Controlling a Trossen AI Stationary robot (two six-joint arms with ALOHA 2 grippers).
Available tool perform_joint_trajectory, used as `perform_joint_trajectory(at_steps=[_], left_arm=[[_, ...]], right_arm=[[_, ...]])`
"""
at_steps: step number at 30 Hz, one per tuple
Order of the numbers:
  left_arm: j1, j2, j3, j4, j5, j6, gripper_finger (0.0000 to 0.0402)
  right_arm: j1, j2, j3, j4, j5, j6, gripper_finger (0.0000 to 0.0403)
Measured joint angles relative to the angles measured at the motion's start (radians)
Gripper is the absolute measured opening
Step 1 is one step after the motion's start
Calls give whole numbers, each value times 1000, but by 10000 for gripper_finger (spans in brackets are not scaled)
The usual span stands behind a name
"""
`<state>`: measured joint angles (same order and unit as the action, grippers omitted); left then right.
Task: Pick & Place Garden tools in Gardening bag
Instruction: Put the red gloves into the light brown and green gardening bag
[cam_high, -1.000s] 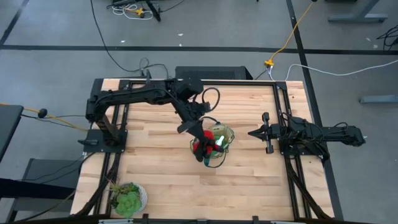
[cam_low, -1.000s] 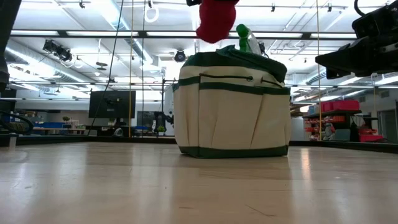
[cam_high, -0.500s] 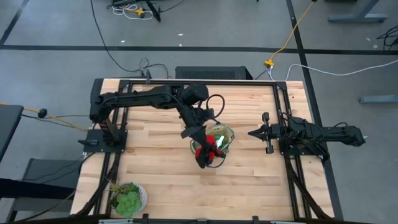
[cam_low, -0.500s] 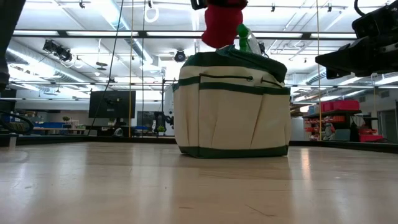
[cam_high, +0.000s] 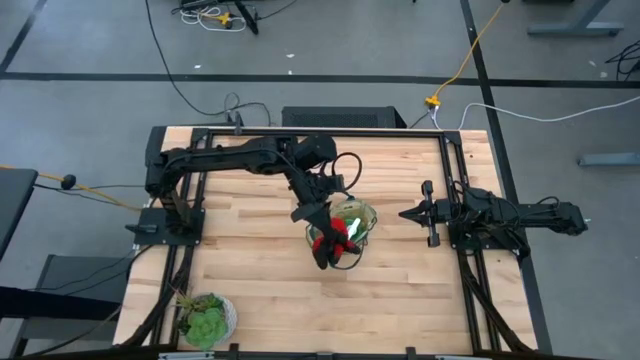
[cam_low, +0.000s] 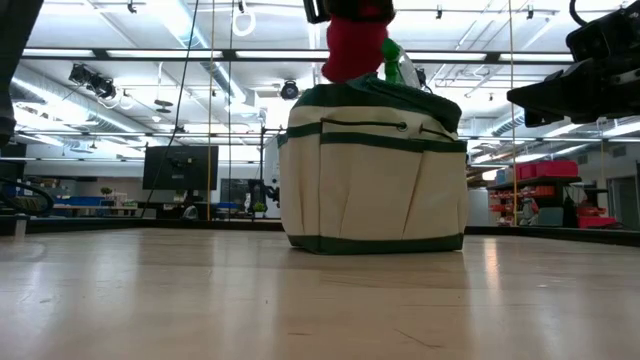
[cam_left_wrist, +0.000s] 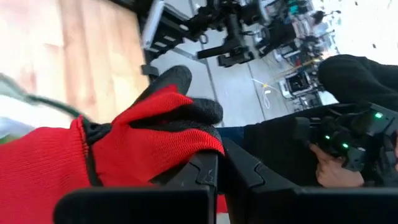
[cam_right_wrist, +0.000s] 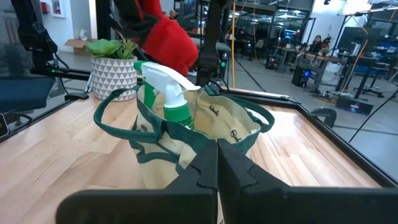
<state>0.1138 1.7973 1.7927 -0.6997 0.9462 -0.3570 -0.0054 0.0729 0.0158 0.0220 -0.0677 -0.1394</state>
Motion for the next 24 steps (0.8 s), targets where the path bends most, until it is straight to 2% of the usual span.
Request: perform_joint_trajectory(at_steps=[7,24], left_arm=[[3,14,0,-59,-7,36,15],[3,24,0,-54,2,55,10]], right_arm=[[0,0,0,0,0,0,2],[0,0,0,0,0,0,2]])
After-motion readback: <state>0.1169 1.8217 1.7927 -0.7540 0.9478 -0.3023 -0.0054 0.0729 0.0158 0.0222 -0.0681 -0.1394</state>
